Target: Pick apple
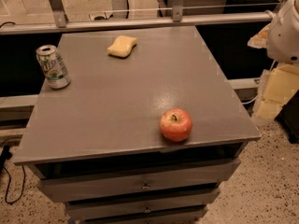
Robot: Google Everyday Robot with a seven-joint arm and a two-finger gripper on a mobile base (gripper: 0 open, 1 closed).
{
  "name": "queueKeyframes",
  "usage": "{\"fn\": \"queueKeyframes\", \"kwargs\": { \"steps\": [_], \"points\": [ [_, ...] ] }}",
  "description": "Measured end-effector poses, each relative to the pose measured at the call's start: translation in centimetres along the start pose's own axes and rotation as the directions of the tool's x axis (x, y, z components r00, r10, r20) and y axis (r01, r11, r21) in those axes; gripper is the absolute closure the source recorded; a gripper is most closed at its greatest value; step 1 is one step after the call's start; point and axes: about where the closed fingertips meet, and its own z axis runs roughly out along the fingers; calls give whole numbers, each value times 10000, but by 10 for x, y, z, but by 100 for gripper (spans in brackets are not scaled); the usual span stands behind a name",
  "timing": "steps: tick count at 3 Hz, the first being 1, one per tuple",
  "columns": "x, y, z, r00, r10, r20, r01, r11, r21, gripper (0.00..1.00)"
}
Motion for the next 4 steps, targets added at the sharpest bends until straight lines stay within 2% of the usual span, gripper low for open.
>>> {"fn": "queueKeyframes", "kwargs": {
  "steps": [2,3,4],
  "points": [
    [-2,0,1,9999,15,104,-15,10000,13,0],
    [-15,8,30,9939,168,1086,-131,9993,-348,0],
    [-37,18,64,9642,555,2594,-321,9951,-935,0]
  ]
}}
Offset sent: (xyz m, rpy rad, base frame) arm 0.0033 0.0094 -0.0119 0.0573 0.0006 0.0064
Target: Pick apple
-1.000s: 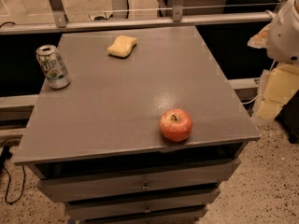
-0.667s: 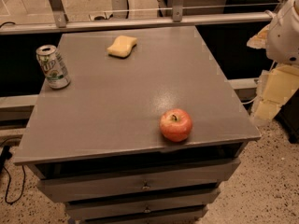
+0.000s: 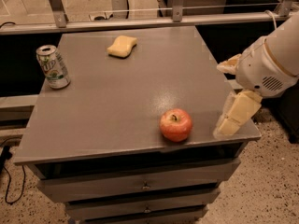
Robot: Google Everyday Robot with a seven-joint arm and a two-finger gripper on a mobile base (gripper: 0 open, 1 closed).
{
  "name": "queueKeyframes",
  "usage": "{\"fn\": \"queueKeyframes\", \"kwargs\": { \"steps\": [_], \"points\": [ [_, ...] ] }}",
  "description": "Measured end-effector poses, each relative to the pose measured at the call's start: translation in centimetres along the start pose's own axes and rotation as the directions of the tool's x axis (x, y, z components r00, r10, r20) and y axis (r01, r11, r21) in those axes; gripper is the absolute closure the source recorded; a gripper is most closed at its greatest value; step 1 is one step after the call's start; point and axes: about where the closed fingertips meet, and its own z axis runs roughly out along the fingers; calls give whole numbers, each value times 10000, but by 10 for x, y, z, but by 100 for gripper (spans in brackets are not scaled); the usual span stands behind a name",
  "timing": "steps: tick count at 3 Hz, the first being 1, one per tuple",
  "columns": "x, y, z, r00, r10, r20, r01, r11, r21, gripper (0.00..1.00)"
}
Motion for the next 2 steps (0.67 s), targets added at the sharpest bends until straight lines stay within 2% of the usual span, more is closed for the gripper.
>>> {"fn": "queueKeyframes", "kwargs": {
  "steps": [1,2],
  "points": [
    [-16,8,33,9905,319,1337,-237,9977,-632,0],
    [-25,17,61,9746,675,2137,-452,9931,-1080,0]
  ]
}}
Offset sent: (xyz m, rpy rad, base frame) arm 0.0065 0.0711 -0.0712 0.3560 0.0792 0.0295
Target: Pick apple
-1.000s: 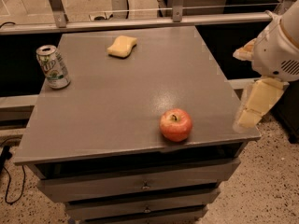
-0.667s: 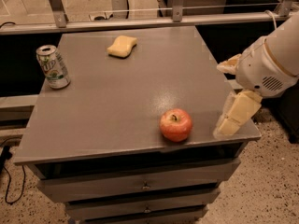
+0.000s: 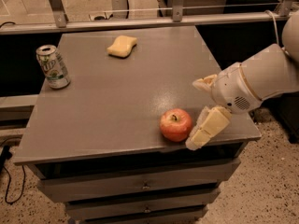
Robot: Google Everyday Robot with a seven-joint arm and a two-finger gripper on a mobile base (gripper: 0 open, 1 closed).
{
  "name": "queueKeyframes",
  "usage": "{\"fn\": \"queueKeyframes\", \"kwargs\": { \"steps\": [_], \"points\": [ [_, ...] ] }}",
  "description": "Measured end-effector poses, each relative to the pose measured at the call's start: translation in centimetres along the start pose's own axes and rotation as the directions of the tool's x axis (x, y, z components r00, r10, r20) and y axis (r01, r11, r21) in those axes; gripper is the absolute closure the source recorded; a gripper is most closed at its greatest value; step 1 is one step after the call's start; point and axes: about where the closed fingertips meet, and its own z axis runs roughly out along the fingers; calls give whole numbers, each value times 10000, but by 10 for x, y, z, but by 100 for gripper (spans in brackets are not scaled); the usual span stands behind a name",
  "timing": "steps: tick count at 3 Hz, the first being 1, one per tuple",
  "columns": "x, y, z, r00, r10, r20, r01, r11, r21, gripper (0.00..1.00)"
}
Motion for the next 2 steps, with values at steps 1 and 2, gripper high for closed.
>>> {"fn": "queueKeyframes", "kwargs": {
  "steps": [1,2],
  "points": [
    [2,3,21,9983,238,537,-231,9996,-137,0],
    [3,4,35,9952,458,867,-437,9987,-261,18]
  ]
}}
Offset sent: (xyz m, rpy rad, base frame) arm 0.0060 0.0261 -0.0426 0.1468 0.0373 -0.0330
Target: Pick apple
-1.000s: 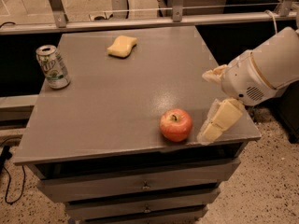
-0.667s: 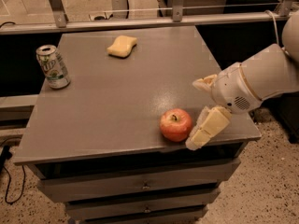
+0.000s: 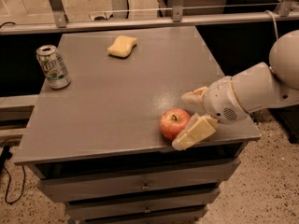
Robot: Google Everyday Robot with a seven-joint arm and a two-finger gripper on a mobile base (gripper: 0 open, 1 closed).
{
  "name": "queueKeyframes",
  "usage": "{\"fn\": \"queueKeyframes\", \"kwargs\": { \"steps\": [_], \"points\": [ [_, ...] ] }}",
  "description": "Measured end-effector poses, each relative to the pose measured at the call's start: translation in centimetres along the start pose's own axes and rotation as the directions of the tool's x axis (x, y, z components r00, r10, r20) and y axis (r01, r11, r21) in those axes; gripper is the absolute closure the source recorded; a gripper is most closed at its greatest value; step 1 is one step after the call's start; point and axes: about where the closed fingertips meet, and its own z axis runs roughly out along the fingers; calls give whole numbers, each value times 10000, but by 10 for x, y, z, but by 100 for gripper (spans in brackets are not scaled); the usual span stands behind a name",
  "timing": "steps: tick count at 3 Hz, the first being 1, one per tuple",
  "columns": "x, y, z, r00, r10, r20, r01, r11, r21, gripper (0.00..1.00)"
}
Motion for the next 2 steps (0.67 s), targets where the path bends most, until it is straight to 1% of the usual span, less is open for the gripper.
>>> {"fn": "queueKeyframes", "kwargs": {
  "steps": [1,2],
  "points": [
    [-4,0,5,9995,165,258,-162,9998,-134,41],
    [-12,-1,4,9983,240,540,-226,9994,-259,64]
  ]
}}
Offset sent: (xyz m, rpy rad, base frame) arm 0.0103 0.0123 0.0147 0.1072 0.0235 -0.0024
